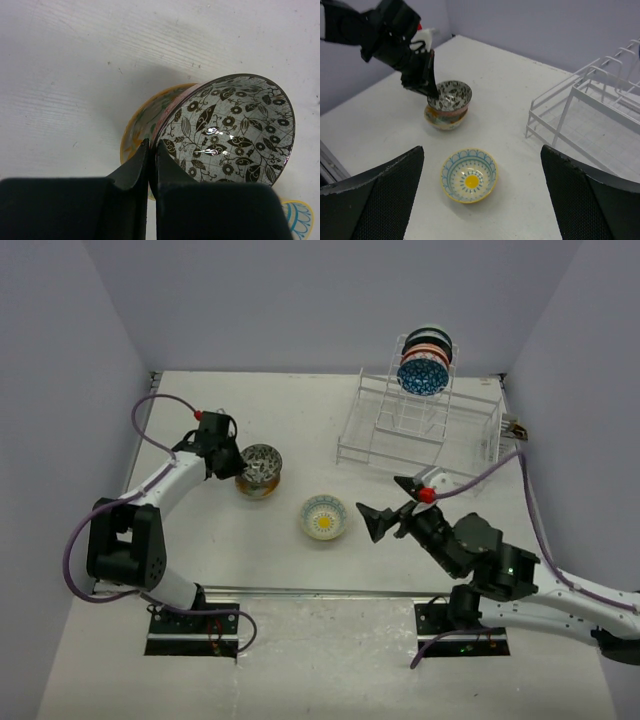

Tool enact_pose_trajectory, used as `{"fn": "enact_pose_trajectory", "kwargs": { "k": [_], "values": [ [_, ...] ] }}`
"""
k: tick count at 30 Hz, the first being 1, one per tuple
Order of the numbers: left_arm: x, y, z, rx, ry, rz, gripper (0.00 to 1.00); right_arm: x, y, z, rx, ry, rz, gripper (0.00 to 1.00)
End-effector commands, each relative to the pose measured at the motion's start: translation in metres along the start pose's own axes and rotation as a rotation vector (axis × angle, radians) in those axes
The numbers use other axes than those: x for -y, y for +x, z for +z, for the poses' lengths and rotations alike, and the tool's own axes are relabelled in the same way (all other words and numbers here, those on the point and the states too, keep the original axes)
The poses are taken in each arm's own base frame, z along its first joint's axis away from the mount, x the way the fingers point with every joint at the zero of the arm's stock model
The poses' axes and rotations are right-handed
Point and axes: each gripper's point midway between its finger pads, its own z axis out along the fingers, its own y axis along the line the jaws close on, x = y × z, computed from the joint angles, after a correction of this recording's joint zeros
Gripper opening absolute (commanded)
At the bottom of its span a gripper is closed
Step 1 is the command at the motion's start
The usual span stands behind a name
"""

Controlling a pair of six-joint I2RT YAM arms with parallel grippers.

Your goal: Unload the bowls from the dish rack

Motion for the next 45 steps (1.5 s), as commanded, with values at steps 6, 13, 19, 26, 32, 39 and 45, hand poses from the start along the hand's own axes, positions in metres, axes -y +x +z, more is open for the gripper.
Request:
{"fn": "enact_pose_trajectory", "kwargs": {
  "k": [6,13,19,26,32,39,45],
  "values": [
    [0.015,-0.022,-0.004,0.104,0.083,-0.065,0.00,0.044,-0.059,-0.052,0.303,0.068,0.356,0.99],
    [0.001,-0.010,-0.004,0.118,0.049,-0.075,0.00,0.030,-0.064,-0.047,0.247,0.019,0.376,0.99],
    [-0.002,-0.007,-0.006,0.118,0.045,-0.069,0.08,0.024,-0.080,-0.050,0.245,-0.020,0.382,0.99],
    [0.004,-0.007,-0.018,0.136,0.093,-0.076,0.54,0.037,-0.084,-0.050,0.233,0.058,0.382,0.99],
    [0.010,-0.014,-0.047,0.184,0.138,-0.080,0.66,0.042,-0.080,-0.034,0.134,0.164,0.339,0.99],
    [0.008,-0.022,-0.088,0.250,0.159,-0.053,0.60,0.077,-0.108,-0.008,0.075,0.217,0.369,0.99],
    [0.024,-0.028,-0.171,0.349,0.299,0.099,0.92,0.128,-0.108,0.055,-0.062,0.323,0.458,0.99]
  ]
}}
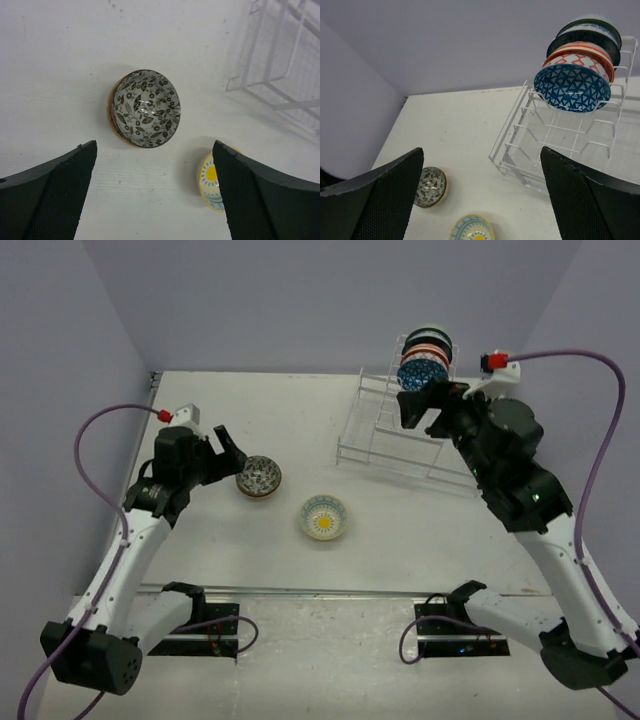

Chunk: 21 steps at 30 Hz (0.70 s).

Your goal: Unload the bowls from the dish rack

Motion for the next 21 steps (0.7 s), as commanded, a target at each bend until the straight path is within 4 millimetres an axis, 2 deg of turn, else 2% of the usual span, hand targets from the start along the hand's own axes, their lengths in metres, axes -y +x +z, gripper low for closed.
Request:
{"fn": "enact_pose_trajectory", "kwargs": {
  "k": [1,2,3,4,5,7,8,9,10,12,13,14,16,17,19,20,21],
  "values": [
    [0.022,-0.029,-0.056,0.074,0.091,0.101,1.00,-0.005,0.016,0.032,-0.134,-0.044,0.124,0.99],
    [0.023,-0.036,-0.072,0.116,0.099,0.140,1.00,0.002,0.002,0.044,-0.086,-0.021,0.238,0.99],
    [0.025,-0.040,-0.083,0.135,0.109,0.162,1.00,0.006,0.004,0.057,-0.089,-0.013,0.296,0.99],
    [0.027,-0.046,-0.102,0.170,0.120,0.204,1.00,0.012,-0.011,0.066,-0.027,0.002,0.426,0.99],
    [0.027,-0.049,-0.111,0.186,0.123,0.223,1.00,0.021,-0.005,0.071,-0.034,0.031,0.427,0.99],
    [0.025,-0.053,-0.125,0.219,0.119,0.260,1.00,0.025,-0.011,0.087,0.053,0.027,0.646,0.99],
    [0.019,-0.058,-0.136,0.269,0.086,0.260,1.00,0.031,-0.029,0.093,0.165,0.030,0.779,0.99],
    [0.013,-0.059,-0.139,0.295,0.057,0.244,1.00,0.040,-0.017,0.099,0.181,0.054,0.826,0.99],
    [0.011,-0.062,-0.142,0.326,0.054,0.237,1.00,0.044,-0.020,0.104,0.219,0.054,0.867,0.99],
    [0.006,-0.053,-0.145,0.362,0.066,0.219,1.00,0.055,-0.029,0.110,0.301,0.093,0.942,0.99],
    [0.007,-0.057,-0.152,0.413,0.086,0.214,1.00,0.063,-0.024,0.118,0.310,0.124,0.958,0.99],
    [0.002,-0.049,-0.144,0.405,0.077,0.214,1.00,0.071,-0.027,0.121,0.350,0.157,0.990,0.99],
    [-0.006,-0.049,-0.145,0.438,0.051,0.187,1.00,0.081,-0.017,0.134,0.358,0.204,1.015,0.98],
    [-0.009,-0.047,-0.143,0.438,0.041,0.176,1.00,0.088,-0.021,0.137,0.393,0.224,1.036,0.98],
    [-0.014,-0.038,-0.138,0.438,0.042,0.144,1.00,0.100,-0.013,0.147,0.405,0.265,1.085,0.95],
    [-0.018,-0.029,-0.129,0.417,0.039,0.142,1.00,0.101,-0.011,0.151,0.399,0.263,1.101,0.94],
    [-0.019,-0.028,-0.128,0.426,0.042,0.127,1.00,0.104,-0.010,0.155,0.395,0.263,1.115,0.93]
  ]
}}
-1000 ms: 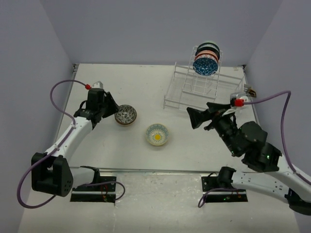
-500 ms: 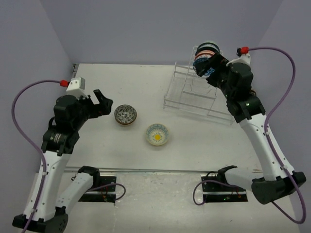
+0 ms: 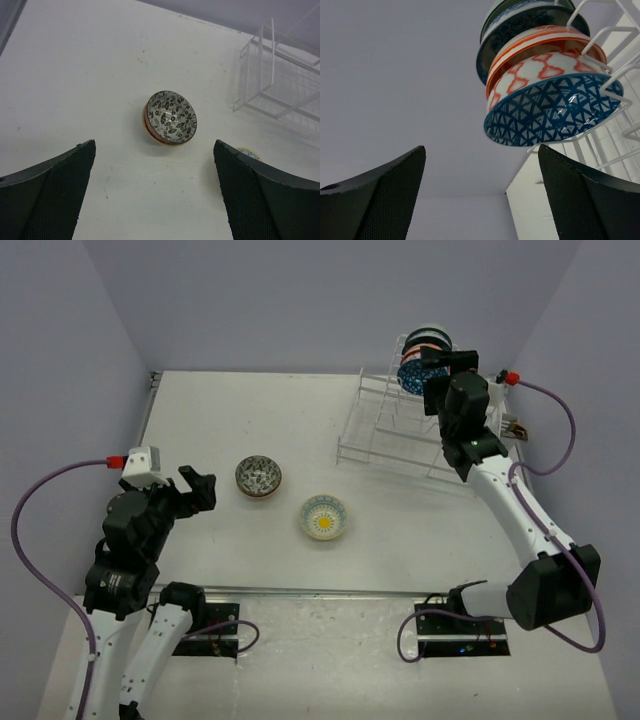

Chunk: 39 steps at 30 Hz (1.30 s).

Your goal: Unload the bowls from the dish rack

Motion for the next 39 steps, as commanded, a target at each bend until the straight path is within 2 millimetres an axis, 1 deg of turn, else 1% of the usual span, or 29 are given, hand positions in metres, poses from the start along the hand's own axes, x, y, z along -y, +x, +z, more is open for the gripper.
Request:
{"fn": "enact_pose_trajectory", "kwargs": {
  "k": [1,2,4,5,7,8,10,11,12,15,16,18,19,22,25,26,27,28,29,32,33,35,36,39],
  "values": [
    [-0.002,-0.003,0.001,0.068,-0.005,-0.050,1.00,-0.018,-0.023,0.022,0.097,-0.036,0.185,0.93],
    [-0.001,-0.002,0.000,0.074,0.007,-0.050,1.00,-0.015,-0.019,0.026,0.075,-0.029,0.197,0.91],
    [0.000,-0.004,-0.002,0.084,0.014,-0.049,1.00,-0.015,-0.021,0.035,0.080,-0.033,0.214,0.88],
    [0.000,-0.003,-0.002,0.084,0.016,-0.049,1.00,-0.013,-0.020,0.041,0.080,-0.034,0.208,0.83],
    [0.003,-0.001,-0.001,0.074,0.036,-0.044,1.00,-0.014,-0.023,0.045,0.094,-0.053,0.202,0.76],
    [0.004,0.001,0.000,0.071,0.040,-0.043,1.00,-0.012,-0.023,0.048,0.099,-0.054,0.203,0.70],
    [0.006,0.002,0.002,0.063,0.050,-0.038,1.00,-0.011,-0.025,0.051,0.116,-0.065,0.202,0.65],
    [0.006,0.003,0.004,0.057,0.053,-0.036,1.00,-0.009,-0.026,0.052,0.123,-0.062,0.206,0.64],
    [0.007,0.004,0.004,0.054,0.056,-0.032,1.00,-0.007,-0.029,0.052,0.141,-0.062,0.218,0.54],
    [0.007,0.004,0.005,0.050,0.060,-0.030,1.00,-0.001,-0.033,0.052,0.165,-0.066,0.246,0.37],
    [0.008,0.004,0.005,0.051,0.060,-0.030,1.00,0.001,-0.032,0.052,0.165,-0.063,0.255,0.26],
    [0.008,0.004,0.004,0.052,0.064,-0.030,1.00,0.004,-0.030,0.054,0.159,-0.062,0.275,0.18],
    [0.008,0.004,0.004,0.050,0.063,-0.030,1.00,0.006,-0.028,0.054,0.154,-0.058,0.283,0.09],
    [0.008,0.005,0.004,0.050,0.064,-0.028,1.00,0.013,-0.026,0.054,0.145,-0.047,0.331,0.04],
    [0.009,0.004,0.004,0.051,0.066,-0.029,1.00,0.011,-0.028,0.051,0.147,-0.058,0.357,0.00],
    [0.009,0.004,0.004,0.052,0.067,-0.028,1.00,0.012,-0.027,0.051,0.141,-0.059,0.365,0.00],
    [0.009,0.004,0.004,0.053,0.066,-0.030,1.00,0.006,-0.027,0.049,0.135,-0.082,0.379,0.00],
    [0.009,0.004,0.004,0.053,0.065,-0.030,1.00,0.005,-0.027,0.046,0.131,-0.093,0.383,0.00],
    [0.008,0.004,0.005,0.050,0.064,-0.029,1.00,0.001,-0.026,0.044,0.120,-0.113,0.390,0.00],
    [0.008,0.003,0.004,0.054,0.063,-0.030,1.00,-0.021,-0.027,0.034,0.084,-0.212,0.401,0.00],
    [0.008,0.004,0.005,0.052,0.062,-0.030,1.00,-0.032,-0.027,0.030,0.073,-0.262,0.386,0.00],
    [0.008,0.004,0.005,0.053,0.061,-0.030,1.00,-0.046,-0.028,0.022,0.052,-0.309,0.381,0.00],
    [0.008,0.004,0.005,0.053,0.061,-0.031,1.00,-0.052,-0.026,0.018,0.031,-0.335,0.374,0.00],
    [0.007,0.005,0.005,0.051,0.055,-0.031,1.00,-0.065,-0.028,0.005,0.014,-0.391,0.371,0.00]
  ]
}}
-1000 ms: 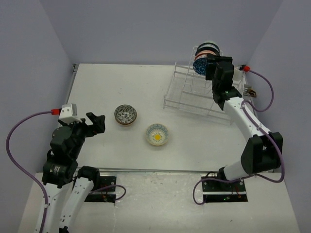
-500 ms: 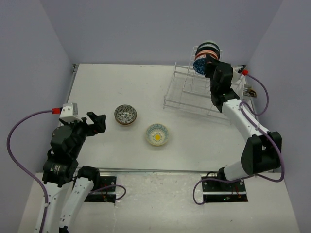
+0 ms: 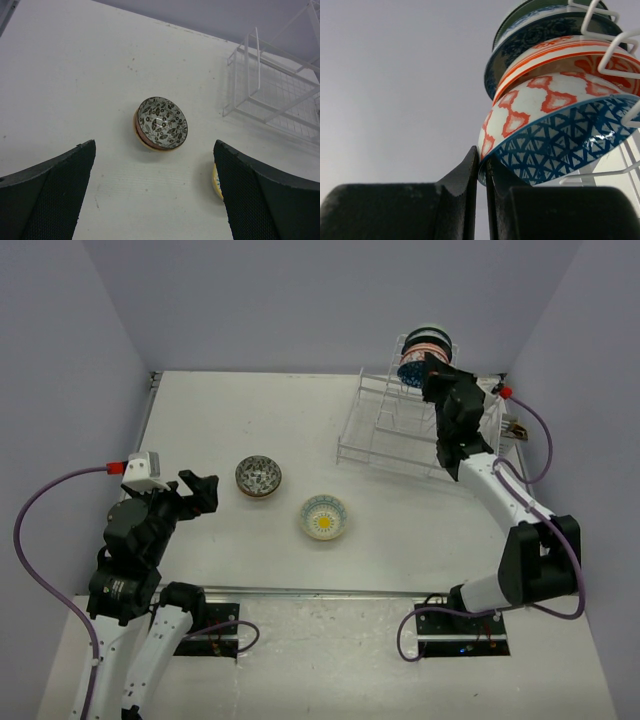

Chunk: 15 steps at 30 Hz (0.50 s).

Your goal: Unload the bowls from the dish rack

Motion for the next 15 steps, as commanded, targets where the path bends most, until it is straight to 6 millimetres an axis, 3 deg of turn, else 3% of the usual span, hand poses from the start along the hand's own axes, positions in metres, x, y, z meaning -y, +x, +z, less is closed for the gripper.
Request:
{"fn": "enact_pose_trajectory", "kwargs": {
  "k": [1,5,11,15],
  "values": [
    [0.003,-0.004,0.004,0.022,0.013,-0.006,1.00,-0.082,0.002,-0.026,-0.049,-0.247,0.051,0.00],
    [0.000,-0.006,0.003,0.031,-0.005,-0.011,1.00,-0.101,0.004,-0.039,-0.072,-0.305,0.043,0.00],
    [-0.002,-0.008,0.001,0.044,-0.014,-0.017,1.00,-0.112,0.009,-0.054,-0.118,-0.335,0.019,0.00],
    [-0.003,-0.009,0.000,0.049,-0.021,-0.020,1.00,-0.128,0.018,-0.075,-0.187,-0.385,-0.047,0.00]
  ]
}}
